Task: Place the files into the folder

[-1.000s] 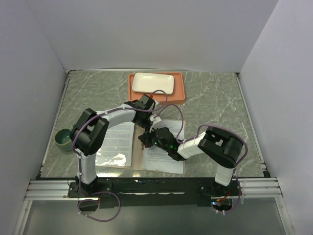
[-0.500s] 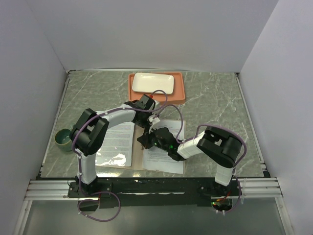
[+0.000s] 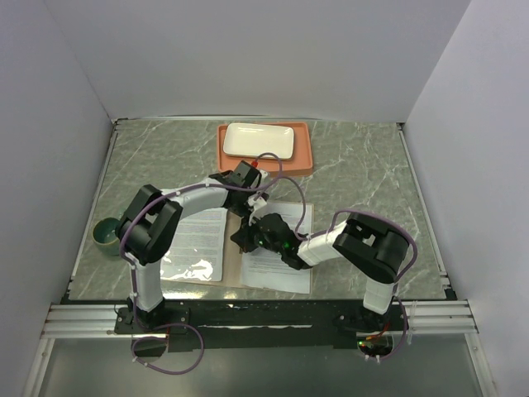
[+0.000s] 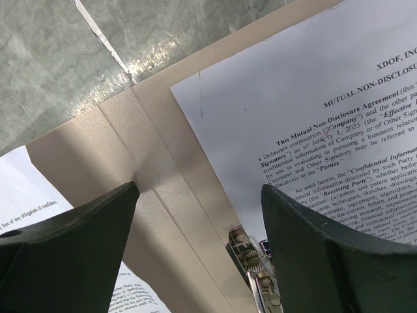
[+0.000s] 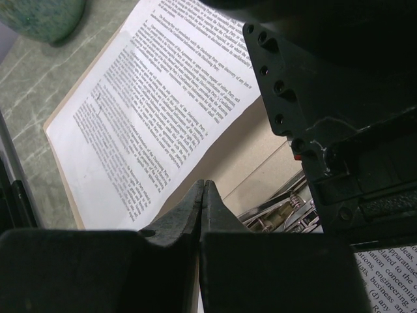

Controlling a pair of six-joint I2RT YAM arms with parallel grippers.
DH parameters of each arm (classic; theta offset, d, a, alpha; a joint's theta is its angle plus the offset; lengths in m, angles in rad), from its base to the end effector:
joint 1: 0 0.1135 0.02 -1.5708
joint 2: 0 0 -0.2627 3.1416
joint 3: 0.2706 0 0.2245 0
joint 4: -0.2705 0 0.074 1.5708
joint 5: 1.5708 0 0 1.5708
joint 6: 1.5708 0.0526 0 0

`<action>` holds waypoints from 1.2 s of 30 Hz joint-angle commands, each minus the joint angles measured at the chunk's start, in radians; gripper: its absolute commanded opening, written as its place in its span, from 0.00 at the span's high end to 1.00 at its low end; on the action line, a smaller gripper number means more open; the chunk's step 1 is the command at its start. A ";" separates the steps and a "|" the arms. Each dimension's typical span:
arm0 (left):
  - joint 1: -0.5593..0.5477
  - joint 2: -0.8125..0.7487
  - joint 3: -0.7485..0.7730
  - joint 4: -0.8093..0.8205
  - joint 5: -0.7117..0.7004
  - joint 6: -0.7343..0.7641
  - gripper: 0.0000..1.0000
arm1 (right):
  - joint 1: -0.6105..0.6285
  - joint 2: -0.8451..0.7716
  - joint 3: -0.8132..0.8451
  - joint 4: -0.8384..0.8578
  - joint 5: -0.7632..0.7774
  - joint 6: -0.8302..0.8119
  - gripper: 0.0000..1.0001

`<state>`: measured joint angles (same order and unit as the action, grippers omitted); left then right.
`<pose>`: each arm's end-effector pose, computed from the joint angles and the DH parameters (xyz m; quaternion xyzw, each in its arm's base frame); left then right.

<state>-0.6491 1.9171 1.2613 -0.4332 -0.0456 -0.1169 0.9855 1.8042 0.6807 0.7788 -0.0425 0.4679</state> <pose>0.3009 -0.2253 0.1641 0.2501 0.9381 -0.0686 0.2296 0.1901 0.2909 0.1572 -0.2211 0.7873 0.3952 0.4184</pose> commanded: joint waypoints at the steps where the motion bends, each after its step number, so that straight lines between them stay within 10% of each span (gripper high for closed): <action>1: -0.006 0.040 -0.062 -0.027 -0.026 0.017 0.17 | 0.012 0.014 -0.012 -0.122 -0.037 -0.023 1.00; 36: 0.008 0.017 -0.073 -0.036 -0.014 0.028 0.18 | 0.027 0.093 -0.090 -0.118 -0.053 -0.005 1.00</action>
<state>-0.6468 1.8996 1.2320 -0.3988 -0.0463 -0.1139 0.9886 1.8370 0.6342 0.8646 -0.0532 0.4747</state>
